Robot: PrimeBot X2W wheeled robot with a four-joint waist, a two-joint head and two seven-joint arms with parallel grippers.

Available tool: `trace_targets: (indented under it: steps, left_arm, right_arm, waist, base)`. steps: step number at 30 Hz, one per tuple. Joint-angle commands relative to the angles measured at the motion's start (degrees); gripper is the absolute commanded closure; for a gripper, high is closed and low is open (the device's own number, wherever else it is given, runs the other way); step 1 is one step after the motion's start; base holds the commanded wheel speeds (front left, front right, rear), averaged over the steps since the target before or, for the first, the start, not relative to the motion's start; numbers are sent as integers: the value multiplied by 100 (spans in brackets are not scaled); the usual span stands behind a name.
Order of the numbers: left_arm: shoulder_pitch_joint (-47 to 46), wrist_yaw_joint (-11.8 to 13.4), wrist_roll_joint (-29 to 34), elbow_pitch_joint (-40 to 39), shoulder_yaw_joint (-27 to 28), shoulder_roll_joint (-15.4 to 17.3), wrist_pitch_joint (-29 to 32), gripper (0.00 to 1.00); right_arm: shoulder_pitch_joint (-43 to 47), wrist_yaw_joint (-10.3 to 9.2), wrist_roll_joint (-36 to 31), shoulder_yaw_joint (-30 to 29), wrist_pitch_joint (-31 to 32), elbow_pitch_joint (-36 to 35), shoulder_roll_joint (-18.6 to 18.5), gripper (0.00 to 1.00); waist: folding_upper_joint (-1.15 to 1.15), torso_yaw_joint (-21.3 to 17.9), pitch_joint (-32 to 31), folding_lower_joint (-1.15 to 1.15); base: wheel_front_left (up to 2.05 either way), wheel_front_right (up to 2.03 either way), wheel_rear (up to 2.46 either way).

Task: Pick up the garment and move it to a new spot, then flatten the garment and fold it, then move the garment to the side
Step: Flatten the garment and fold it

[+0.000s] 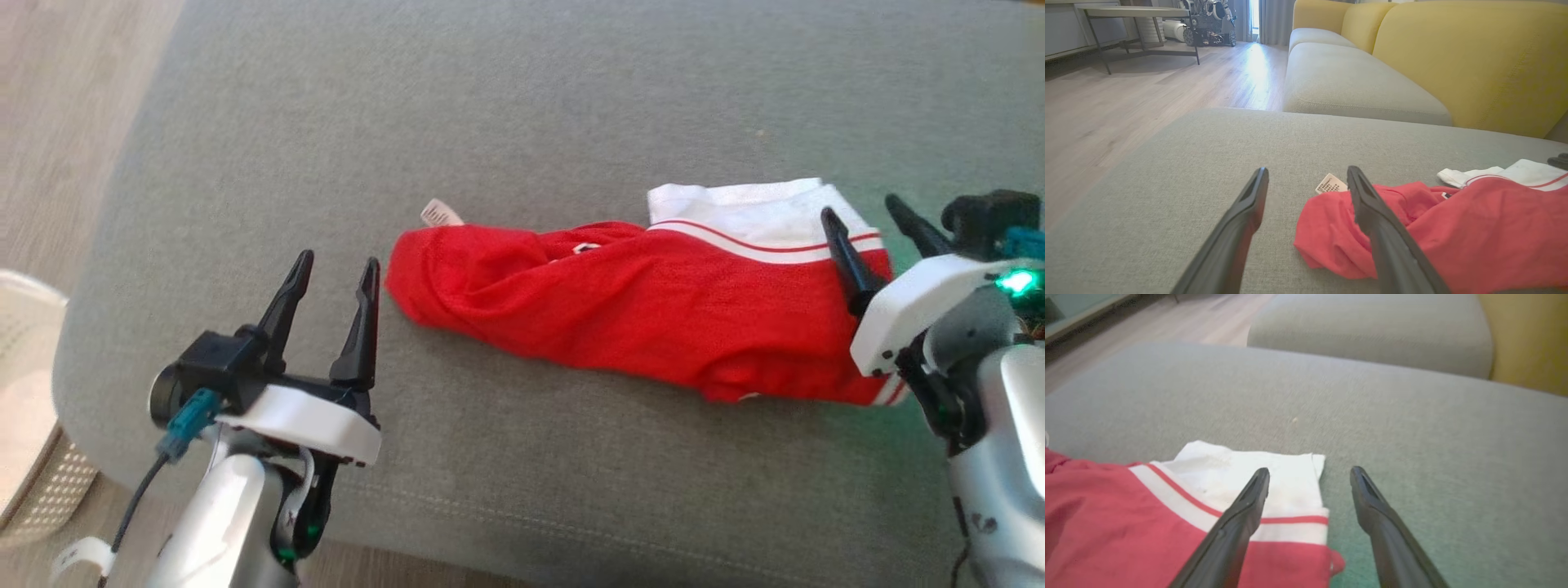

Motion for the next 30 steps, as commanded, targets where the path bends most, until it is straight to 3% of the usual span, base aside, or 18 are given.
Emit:
trace_targets:
  steps: [1,5,6,7,15,24,30]
  left_arm:
    - [-255,-41,40,-134,197,70,-63,0]
    - [-304,-82,68,-79,256,-10,-73,0]
    - [-314,-94,79,-84,282,-29,-74,0]
    - [-321,-107,91,-89,309,-49,-75,0]
    - [-299,-212,223,-147,554,-145,-77,0]
    - [-307,-317,383,-192,739,-191,-77,0]
    - [-267,-371,443,-190,822,-245,-77,0]
  right_arm:
    - [-131,20,81,127,120,-146,-126,0]
    - [-227,20,501,366,622,-83,-347,0]
    - [-234,20,617,411,709,-114,-387,66]
    - [-239,20,756,446,776,-163,-412,100]
    - [-309,20,948,591,364,-1074,-663,100]
    - [-676,20,-185,211,-1022,-2225,-809,100]
    - [-107,20,-715,447,-1299,-2445,-845,100]
  waist:
    - [0,119,121,0]
    - [0,157,188,0]
    - [0,155,197,0]
    - [0,150,207,0]
    - [0,-66,203,0]
    - [0,-434,215,0]
    - [0,-571,188,0]
  base:
    - [0,0,0]
    - [0,0,0]
    - [0,0,0]
    - [0,0,0]
    - [0,0,0]
    - [0,0,0]
    - [0,0,0]
